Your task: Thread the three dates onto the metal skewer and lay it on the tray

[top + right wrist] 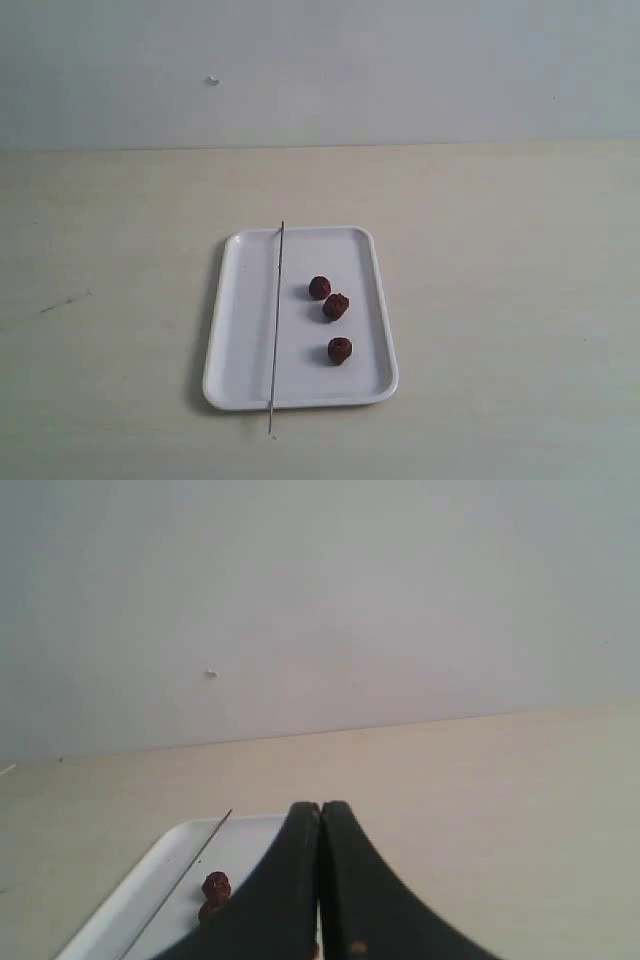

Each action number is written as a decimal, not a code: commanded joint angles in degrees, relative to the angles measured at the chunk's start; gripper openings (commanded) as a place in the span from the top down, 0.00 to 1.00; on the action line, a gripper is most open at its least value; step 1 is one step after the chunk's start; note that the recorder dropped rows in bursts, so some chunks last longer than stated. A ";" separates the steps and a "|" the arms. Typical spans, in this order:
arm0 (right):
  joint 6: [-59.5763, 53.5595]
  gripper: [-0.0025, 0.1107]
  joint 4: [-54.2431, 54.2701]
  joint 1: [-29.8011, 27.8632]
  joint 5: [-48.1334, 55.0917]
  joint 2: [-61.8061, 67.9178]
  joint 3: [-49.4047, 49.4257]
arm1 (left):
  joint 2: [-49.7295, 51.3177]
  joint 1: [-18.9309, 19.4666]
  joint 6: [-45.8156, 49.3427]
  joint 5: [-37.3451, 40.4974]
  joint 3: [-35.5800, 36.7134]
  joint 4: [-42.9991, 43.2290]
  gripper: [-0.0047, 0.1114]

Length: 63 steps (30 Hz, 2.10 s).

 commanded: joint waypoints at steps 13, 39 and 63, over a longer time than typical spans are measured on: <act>0.00 0.98 -0.41 -0.27 -0.48 -0.23 0.26 | 6.59 0.14 -19.78 -3.65 -11.83 -13.50 0.96; 0.00 0.98 -0.41 -0.27 -0.48 -0.23 0.26 | 103.85 -39.27 -10.04 56.94 -73.60 -18.26 0.94; -0.12 0.98 -0.25 -0.27 -0.48 -0.23 0.26 | 122.43 -41.26 -13.80 57.48 -82.27 -17.33 0.60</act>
